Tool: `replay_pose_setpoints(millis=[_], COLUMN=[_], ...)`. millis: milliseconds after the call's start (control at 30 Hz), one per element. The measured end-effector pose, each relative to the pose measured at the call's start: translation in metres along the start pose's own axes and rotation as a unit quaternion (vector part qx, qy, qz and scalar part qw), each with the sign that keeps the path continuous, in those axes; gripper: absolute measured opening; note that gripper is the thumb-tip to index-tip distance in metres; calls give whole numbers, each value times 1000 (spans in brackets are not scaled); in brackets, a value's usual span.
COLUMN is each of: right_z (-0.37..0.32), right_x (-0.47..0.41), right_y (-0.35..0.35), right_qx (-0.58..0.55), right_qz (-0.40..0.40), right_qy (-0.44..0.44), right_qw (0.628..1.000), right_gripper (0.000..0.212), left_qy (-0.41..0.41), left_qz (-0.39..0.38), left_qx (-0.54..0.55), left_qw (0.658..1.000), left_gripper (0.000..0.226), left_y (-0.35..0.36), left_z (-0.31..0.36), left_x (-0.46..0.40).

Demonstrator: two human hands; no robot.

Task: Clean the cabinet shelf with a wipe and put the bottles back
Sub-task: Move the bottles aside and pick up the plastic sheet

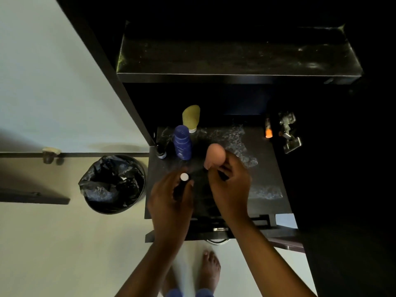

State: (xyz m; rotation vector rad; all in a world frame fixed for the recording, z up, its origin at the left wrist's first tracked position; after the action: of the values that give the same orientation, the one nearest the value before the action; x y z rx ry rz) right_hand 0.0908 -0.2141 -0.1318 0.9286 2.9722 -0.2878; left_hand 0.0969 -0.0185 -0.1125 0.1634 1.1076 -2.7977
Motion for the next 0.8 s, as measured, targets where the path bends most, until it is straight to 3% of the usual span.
replay_pose_setpoints(millis=[333,633,800], right_z=[-9,-3,-8], right_x=[24,26,31], right_y=[47,55,50], right_qx=[18,19,34], right_qz=[-61,-74,-68], right_qy=[-65,-67,-67], right_qw=[996,995,995], right_gripper=[32,34,42], left_qy=[-32,-40,-70], left_qz=[25,15,-17], left_qx=[-38,-36,-8], left_qw=[998,998,997], left_gripper=[30,31,51], left_y=[-13,-10,-7], left_z=[-41,-49,-60], left_x=[-29,-34,-26])
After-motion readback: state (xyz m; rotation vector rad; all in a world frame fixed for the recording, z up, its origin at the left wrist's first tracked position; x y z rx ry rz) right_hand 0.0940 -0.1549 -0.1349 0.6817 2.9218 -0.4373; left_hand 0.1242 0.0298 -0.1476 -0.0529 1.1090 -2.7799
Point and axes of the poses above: each hand's wrist, its own x-axis away from the middle knuckle, its own y-axis out of the palm, z = x × y, the point moved 9 cm from there along -x, towards the middle knuckle, and after that the axes turned 12 degrees about -x, right-handed, at the moved point
